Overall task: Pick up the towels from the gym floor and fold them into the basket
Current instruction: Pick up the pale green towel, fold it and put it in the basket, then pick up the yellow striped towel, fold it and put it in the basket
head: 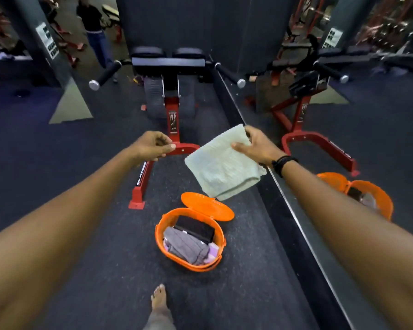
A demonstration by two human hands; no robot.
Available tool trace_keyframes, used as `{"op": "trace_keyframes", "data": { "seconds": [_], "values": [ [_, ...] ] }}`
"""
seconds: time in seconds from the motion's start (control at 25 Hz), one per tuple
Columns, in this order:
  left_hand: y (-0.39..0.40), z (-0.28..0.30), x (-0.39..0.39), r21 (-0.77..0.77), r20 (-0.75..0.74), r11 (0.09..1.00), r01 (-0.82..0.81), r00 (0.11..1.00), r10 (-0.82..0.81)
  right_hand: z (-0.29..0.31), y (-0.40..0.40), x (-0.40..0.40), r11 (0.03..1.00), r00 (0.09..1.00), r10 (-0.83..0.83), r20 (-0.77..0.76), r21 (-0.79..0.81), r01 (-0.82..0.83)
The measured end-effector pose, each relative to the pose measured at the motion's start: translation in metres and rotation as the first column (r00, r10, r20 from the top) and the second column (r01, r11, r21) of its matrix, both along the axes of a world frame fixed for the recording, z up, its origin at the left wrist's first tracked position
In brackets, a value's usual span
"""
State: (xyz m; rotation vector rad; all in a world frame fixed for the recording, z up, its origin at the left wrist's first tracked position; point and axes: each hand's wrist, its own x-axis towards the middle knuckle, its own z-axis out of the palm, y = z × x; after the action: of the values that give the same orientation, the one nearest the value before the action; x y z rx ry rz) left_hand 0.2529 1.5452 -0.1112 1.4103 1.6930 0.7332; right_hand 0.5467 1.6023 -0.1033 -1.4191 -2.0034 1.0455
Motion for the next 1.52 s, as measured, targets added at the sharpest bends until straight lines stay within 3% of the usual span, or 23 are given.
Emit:
{"op": "trace_keyframes", "data": {
  "seconds": [0.24, 0.48, 0.68, 0.8, 0.96, 1.12, 1.24, 1.36, 1.52],
  "values": [
    [0.04, -0.107, -0.047, -0.172, -0.053, 0.976, 0.136, 0.988, -0.147, -0.118, 0.017, -0.018, 0.977, 0.947, -0.12, 0.298, -0.132, 0.165],
    [0.099, -0.243, -0.085, -0.329, -0.1, 0.926, 0.188, 0.968, -0.232, -0.271, 0.03, -0.038, 0.869, 0.837, -0.249, 0.487, -0.269, 0.415],
    [0.116, -0.391, -0.097, -0.392, -0.169, 0.879, 0.272, 0.917, -0.36, -0.423, 0.029, -0.078, 0.81, 0.848, -0.198, 0.493, -0.404, 0.424],
    [0.117, -0.469, -0.107, -0.42, -0.176, 0.874, 0.245, 0.923, -0.343, -0.5, 0.032, -0.086, 0.768, 0.863, -0.214, 0.457, -0.467, 0.438],
    [0.112, -0.542, -0.101, -0.436, -0.168, 0.864, 0.25, 0.921, -0.352, -0.57, 0.03, -0.072, 0.789, 0.798, -0.11, 0.592, -0.436, 0.433],
    [0.111, -0.554, -0.089, -0.424, -0.154, 0.861, 0.28, 0.915, -0.373, -0.576, 0.045, -0.066, 0.813, 0.849, -0.053, 0.526, -0.471, 0.342],
    [0.118, -0.52, -0.079, -0.411, -0.147, 0.868, 0.277, 0.92, -0.363, -0.54, 0.066, -0.065, 0.834, 0.881, -0.042, 0.472, -0.469, 0.291],
    [0.137, -0.457, -0.071, -0.361, -0.142, 0.897, 0.255, 0.936, -0.323, -0.476, 0.096, -0.067, 0.862, 0.896, -0.03, 0.444, -0.442, 0.248],
    [0.17, -0.332, -0.065, -0.229, -0.154, 0.952, 0.203, 0.958, -0.242, -0.337, 0.142, -0.064, 0.909, 0.92, -0.098, 0.379, -0.342, 0.237]
  ]
}}
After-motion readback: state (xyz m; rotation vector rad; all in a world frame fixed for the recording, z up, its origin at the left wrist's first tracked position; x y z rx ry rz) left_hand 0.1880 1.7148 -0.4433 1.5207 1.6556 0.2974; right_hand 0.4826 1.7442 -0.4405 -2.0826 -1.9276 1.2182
